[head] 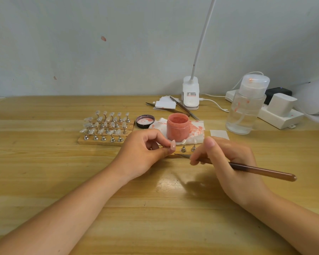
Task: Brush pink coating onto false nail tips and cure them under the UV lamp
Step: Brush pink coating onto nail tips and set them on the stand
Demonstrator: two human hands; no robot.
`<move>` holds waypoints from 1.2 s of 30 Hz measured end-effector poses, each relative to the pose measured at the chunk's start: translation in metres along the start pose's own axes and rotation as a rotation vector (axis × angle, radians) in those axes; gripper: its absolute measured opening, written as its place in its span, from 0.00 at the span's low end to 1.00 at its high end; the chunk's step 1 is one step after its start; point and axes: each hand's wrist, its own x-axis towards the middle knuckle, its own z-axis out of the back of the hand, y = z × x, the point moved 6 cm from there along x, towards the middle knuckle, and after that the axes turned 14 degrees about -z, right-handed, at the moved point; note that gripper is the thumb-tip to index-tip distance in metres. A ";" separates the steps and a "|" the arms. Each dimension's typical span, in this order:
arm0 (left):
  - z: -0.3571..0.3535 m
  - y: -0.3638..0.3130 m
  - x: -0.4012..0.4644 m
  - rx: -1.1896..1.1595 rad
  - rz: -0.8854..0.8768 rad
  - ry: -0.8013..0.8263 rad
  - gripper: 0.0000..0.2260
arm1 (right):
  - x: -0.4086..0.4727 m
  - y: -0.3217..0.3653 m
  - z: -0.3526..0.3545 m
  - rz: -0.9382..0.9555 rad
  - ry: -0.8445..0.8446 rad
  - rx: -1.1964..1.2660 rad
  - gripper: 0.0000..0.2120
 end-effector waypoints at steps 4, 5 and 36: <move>0.000 0.001 0.000 -0.002 0.010 -0.004 0.08 | 0.002 0.001 0.001 0.012 -0.052 -0.061 0.20; 0.000 0.002 0.000 -0.004 0.011 -0.003 0.08 | 0.002 0.000 0.000 -0.002 -0.040 -0.060 0.20; 0.001 0.003 0.000 -0.009 0.026 -0.017 0.09 | 0.000 0.005 0.000 0.060 -0.043 -0.094 0.18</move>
